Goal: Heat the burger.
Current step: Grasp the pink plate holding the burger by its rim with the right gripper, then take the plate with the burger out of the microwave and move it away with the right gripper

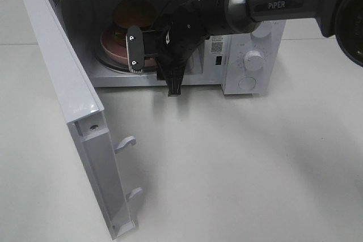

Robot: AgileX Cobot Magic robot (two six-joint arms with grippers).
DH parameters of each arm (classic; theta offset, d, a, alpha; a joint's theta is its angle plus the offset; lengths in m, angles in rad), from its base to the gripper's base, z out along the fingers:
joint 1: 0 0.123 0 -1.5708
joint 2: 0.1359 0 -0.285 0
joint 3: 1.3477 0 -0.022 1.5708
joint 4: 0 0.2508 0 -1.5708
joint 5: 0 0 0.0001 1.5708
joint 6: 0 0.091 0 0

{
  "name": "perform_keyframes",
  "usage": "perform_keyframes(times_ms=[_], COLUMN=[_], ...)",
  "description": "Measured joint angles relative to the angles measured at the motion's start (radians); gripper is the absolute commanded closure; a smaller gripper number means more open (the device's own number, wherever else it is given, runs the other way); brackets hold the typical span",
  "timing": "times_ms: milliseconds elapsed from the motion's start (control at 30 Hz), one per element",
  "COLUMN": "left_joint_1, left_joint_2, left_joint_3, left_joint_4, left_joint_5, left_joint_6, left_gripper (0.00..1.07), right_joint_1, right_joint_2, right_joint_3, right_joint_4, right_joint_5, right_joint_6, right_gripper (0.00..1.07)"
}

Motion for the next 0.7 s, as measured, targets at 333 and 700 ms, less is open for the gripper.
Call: perform_keyframes(times_ms=[333, 700], left_joint_1=[0.0, 0.0], left_joint_2=[0.0, 0.0], left_joint_3=[0.0, 0.0], left_joint_4=[0.0, 0.0], left_joint_5=[0.0, 0.0], left_joint_6=[0.0, 0.0], left_gripper=[0.07, 0.07], right_joint_1=[0.004, 0.004], right_joint_2=[-0.003, -0.027], right_joint_3=[-0.005, -0.005], right_joint_4=[0.021, 0.061], right_joint_5=[0.02, 0.07], right_joint_6=[-0.006, -0.055], right_gripper=[1.07, 1.07])
